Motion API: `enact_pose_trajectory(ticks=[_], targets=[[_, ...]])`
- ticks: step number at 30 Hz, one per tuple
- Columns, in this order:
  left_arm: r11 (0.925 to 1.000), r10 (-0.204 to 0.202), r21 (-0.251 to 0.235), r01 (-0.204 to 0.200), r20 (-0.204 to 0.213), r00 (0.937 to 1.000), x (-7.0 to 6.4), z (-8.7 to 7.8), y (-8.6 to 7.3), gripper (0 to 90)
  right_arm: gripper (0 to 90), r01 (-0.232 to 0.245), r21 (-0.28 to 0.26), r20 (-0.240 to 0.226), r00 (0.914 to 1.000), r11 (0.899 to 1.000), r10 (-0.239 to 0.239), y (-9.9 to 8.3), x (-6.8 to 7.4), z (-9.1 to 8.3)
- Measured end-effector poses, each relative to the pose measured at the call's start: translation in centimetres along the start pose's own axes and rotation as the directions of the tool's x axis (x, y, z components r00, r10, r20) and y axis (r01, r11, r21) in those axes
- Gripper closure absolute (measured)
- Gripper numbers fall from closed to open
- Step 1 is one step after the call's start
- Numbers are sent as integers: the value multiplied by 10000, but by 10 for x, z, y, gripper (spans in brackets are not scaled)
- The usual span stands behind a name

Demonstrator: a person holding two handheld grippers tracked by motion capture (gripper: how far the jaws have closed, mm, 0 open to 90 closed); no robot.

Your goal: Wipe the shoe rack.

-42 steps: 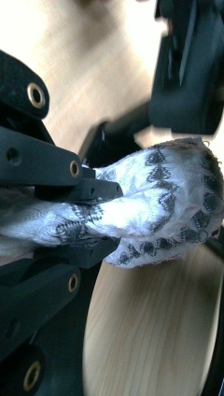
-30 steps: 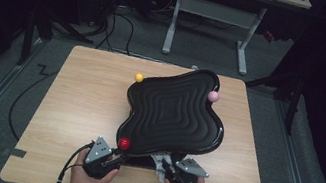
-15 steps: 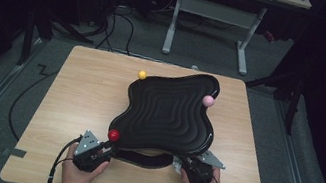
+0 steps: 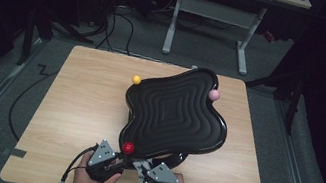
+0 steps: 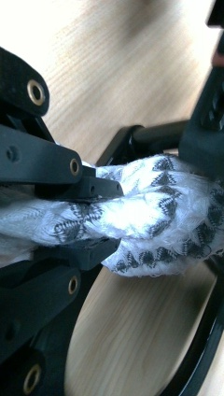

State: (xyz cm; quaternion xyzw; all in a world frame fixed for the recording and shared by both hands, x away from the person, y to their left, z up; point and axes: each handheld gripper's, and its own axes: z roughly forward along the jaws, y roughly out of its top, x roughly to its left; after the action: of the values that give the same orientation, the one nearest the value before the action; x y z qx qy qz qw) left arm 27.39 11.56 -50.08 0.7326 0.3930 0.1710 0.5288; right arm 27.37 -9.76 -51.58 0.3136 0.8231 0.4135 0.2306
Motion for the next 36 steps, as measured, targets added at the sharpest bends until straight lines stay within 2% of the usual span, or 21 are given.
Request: enact_pose_trajectory(ticks=[3, 5, 7, 8, 12, 13, 15, 16, 18, 19, 21, 23, 25, 27, 30, 31, 32, 33, 34, 35, 36], targets=[[10000, 40, 25, -40, -111, 9999, 2, -1, 0, 716, 752, 180, 30, -2, 9998, 9998, -180, 1, -1, 0], [10000, 39, 54, -38, -204, 9998, 5, -3, 1, 717, 753, 48, 70, 266, 9996, 10000, -50, -1, -14, -2], [10000, 20, 35, -20, -259, 9997, 7, -4, 1, 717, 752, 0, 102, 390, 9992, 9999, -4, -2, -18, -3], [10000, 38, 61, -36, -334, 9994, 9, -5, 1, 718, 754, -276, 183, 844, 9961, 9995, 259, -5, -34, -6], [10000, -31, 9, 32, -681, 9977, 16, -9, 0, 720, 757, -778, 150, 1479, 9862, 9969, 748, -13, -67, -10], [9999, -104, -41, 101, -847, 9964, 20, -11, 0, 720, 757, -778, 150, 1479, 9862, 9969, 748, -13, -67, -10], [9994, -321, -131, 309, -1043, 9940, 26, -12, 0, 719, 757, -1549, -113, 1456, 9771, 9879, 1549, -17, -85, -12], [9988, -481, -112, 470, -1321, 9901, 32, -13, -1, 717, 756, -1711, -241, 1420, 9747, 9850, 1727, -18, -92, -12], [9983, -570, -164, 553, -1400, 9885, 36, -13, -1, 720, 756, -1600, -261, 1478, 9756, 9868, 1621, -17, -96, -12], [9969, -773, -247, 744, -1474, 9861, 40, -14, -2, 718, 757, -1628, -259, 1560, 9739, 9863, 1648, -15, -98, -12], [9954, -926, -406, 870, -1682, 9814, 45, -15, -2, 715, 757, -1833, -257, 1866, 9649, 9827, 1849, -13, -109, -10], [9960, -854, -412, 794, -1711, 9815, 45, -16, -2, 716, 755, -1958, -306, 1962, 9604, 9802, 1980, -13, -117, -8], [9967, -773, -363, 722, -1702, 9824, 44, -16, -2, 717, 754, -2041, -327, 1979, 9582, 9784, 2065, -14, -120, -8], [9985, -501, -274, 463, -1569, 9863, 40, -16, -2, 723, 754, -2027, -384, 1975, 9584, 9785, 2063, -14, -122, -7], [9989, -442, -197, 416, -1607, 9860, 37, -15, -2, 726, 758, -2160, -398, 1811, 9586, 9756, 2196, -14, -118, -7], [9989, -453, -162, 433, -1574, 9865, 34, -15, -1, 726, 759, -2205, -344, 1474, 9636, 9748, 2232, -12, -110, -7], [9989, -453, -162, 433, -1574, 9865, 34, -15, -1, 726, 759, -2205, -344, 1474, 9636, 9748, 2232, -12, -110, -7], [9991, -417, -120, 404, -1481, 9881, 32, -13, -1, 726, 760, -2163, -250, 1229, 9682, 9760, 2177, -10, -104, -7], [9995, -308, -78, 300, -1312, 9909, 27, -11, -1, 726, 762, -1906, 35, 817, 9784, 9817, 1896, -7, -89, -4], [9995, -308, -78, 300, -1312, 9909, 27, -11, -1, 727, 762, -1906, 35, 817, 9784, 9817, 1896, -7, -89, -4], [9998, -185, -29, 183, -1218, 9924, 21, -9, -1, 727, 762, -1957, 144, 677, 9786, 9806, 1943, -6, -81, -2]])
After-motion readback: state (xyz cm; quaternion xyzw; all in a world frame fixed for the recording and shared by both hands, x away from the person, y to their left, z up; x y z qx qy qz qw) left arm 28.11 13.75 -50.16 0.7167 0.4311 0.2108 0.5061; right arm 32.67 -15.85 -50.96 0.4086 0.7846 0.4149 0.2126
